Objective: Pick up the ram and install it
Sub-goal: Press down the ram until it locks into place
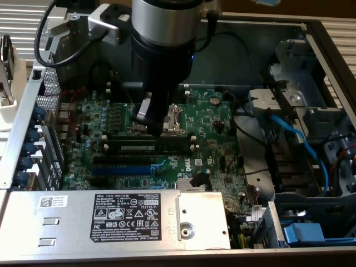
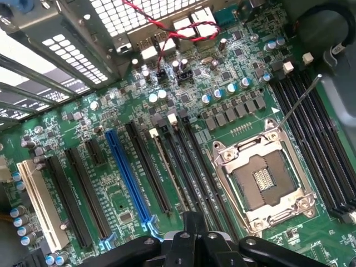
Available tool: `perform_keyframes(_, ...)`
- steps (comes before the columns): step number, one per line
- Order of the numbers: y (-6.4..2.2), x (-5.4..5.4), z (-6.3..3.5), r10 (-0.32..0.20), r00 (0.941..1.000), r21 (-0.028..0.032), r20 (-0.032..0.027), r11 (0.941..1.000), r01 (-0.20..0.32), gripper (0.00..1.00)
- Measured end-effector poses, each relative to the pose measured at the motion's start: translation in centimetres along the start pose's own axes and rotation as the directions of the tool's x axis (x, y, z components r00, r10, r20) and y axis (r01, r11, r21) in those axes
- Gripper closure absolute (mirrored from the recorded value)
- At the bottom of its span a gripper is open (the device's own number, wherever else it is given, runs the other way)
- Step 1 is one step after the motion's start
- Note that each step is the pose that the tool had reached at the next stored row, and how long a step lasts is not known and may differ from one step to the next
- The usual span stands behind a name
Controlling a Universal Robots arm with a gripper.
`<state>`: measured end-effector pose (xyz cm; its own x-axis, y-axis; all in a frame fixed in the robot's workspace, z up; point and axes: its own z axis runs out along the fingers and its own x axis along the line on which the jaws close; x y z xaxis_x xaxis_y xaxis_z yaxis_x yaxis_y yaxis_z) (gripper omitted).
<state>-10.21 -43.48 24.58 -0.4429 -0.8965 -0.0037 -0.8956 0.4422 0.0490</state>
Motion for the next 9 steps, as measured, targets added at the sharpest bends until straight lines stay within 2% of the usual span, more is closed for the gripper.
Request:
perform_keyframes(4, 0.0, 0.0, 0.01, 0.053, 0.9986, 0.0005, 0.0019, 0.9986, -0.053, 0.9)
perform_keyframes(9, 0.0, 0.0, 0.02, 0.12, 0.9928, 0.0008, 0.0046, 0.9928, -0.12, 0.9)
